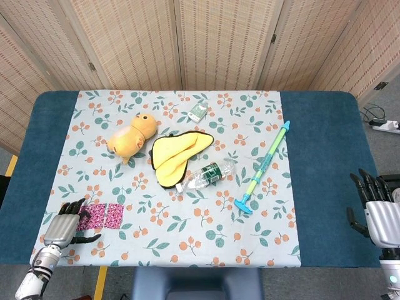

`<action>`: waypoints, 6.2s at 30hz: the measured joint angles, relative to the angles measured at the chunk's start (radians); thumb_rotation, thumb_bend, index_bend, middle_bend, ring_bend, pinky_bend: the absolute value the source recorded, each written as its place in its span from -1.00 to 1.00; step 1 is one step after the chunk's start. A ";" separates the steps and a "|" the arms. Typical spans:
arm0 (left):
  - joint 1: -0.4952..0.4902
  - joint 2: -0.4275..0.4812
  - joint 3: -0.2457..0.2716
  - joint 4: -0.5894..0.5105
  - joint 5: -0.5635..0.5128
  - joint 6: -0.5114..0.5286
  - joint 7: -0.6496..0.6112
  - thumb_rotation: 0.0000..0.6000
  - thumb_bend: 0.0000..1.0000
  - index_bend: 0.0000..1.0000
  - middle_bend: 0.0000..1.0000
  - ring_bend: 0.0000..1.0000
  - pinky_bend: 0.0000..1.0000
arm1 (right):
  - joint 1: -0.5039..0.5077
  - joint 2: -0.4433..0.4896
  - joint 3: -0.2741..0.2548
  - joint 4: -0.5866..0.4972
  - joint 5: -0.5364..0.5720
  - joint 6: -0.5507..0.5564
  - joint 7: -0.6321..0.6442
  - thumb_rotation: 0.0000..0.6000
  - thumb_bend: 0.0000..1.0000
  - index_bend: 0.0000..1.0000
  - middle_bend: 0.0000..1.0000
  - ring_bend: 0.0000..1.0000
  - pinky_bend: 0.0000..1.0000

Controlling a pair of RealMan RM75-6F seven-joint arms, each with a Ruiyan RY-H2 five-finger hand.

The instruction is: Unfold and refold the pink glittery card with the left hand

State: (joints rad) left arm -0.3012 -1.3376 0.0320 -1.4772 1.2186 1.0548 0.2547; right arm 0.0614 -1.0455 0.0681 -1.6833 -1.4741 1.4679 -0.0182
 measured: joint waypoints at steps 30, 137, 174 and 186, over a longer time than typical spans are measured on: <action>-0.074 0.022 -0.030 -0.080 0.009 -0.053 0.085 0.55 -0.71 -0.61 -1.00 -1.00 -1.00 | -0.017 0.000 -0.003 0.019 0.006 0.018 0.026 1.00 0.04 -1.00 -1.00 -1.00 -1.00; -0.043 0.057 -0.017 -0.093 -0.233 0.102 0.121 0.99 -0.58 -0.41 -1.00 -1.00 -1.00 | 0.004 0.000 0.012 0.018 0.024 -0.016 0.013 1.00 0.04 -1.00 -1.00 -1.00 -1.00; -0.039 0.003 -0.057 -0.063 -0.322 0.045 0.184 0.99 -0.59 -0.51 -1.00 -1.00 -1.00 | -0.001 0.002 0.009 0.014 0.028 -0.009 0.013 1.00 0.04 -1.00 -1.00 -1.00 -1.00; -0.048 0.040 -0.048 -0.142 -0.253 0.055 0.196 0.99 -0.59 -0.59 -1.00 -1.00 -1.00 | -0.002 0.003 0.009 0.015 0.026 -0.007 0.015 1.00 0.04 -1.00 -1.00 -1.00 -1.00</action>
State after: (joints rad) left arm -0.3490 -1.2973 -0.0163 -1.6196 0.9656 1.1100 0.4509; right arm 0.0598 -1.0422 0.0773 -1.6684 -1.4485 1.4612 -0.0030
